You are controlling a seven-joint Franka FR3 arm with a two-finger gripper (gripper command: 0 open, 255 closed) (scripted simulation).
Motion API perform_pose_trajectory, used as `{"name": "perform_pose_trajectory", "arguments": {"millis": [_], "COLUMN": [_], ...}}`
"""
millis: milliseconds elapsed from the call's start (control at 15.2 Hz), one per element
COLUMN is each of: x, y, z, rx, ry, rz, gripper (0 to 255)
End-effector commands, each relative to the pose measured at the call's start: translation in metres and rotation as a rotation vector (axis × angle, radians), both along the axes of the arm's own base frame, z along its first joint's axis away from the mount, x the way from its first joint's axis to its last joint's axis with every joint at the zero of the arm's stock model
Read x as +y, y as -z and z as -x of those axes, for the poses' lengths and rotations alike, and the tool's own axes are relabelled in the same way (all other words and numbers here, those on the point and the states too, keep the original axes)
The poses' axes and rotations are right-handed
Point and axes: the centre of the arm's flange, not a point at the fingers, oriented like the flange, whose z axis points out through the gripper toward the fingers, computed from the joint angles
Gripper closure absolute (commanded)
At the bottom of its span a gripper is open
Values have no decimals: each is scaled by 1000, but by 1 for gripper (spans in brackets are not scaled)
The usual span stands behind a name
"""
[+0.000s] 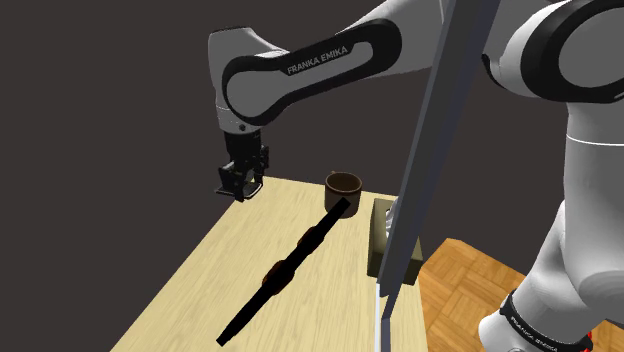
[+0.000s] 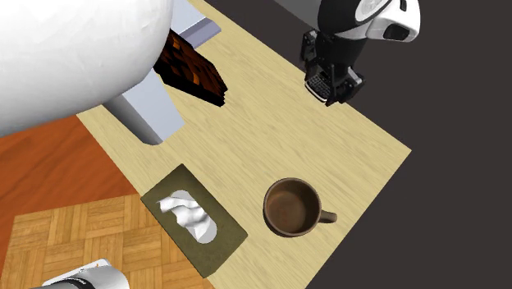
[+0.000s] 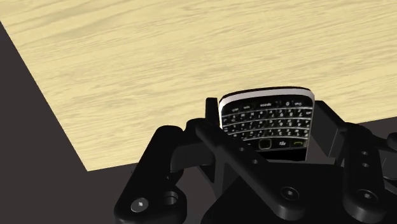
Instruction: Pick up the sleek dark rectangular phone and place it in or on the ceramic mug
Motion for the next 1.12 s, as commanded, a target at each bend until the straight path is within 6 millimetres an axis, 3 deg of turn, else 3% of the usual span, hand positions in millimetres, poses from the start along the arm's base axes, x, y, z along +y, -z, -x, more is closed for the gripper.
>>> {"name": "perform_pose_trajectory", "arguments": {"millis": [0,792,1056], "x": [0,0,-47], "y": [-11,-73,-74], "z": [1,1,25], "rx": [0,0,0], "ry": [0,0,0], "rz": [0,0,0], "gripper": [255,255,255]}}
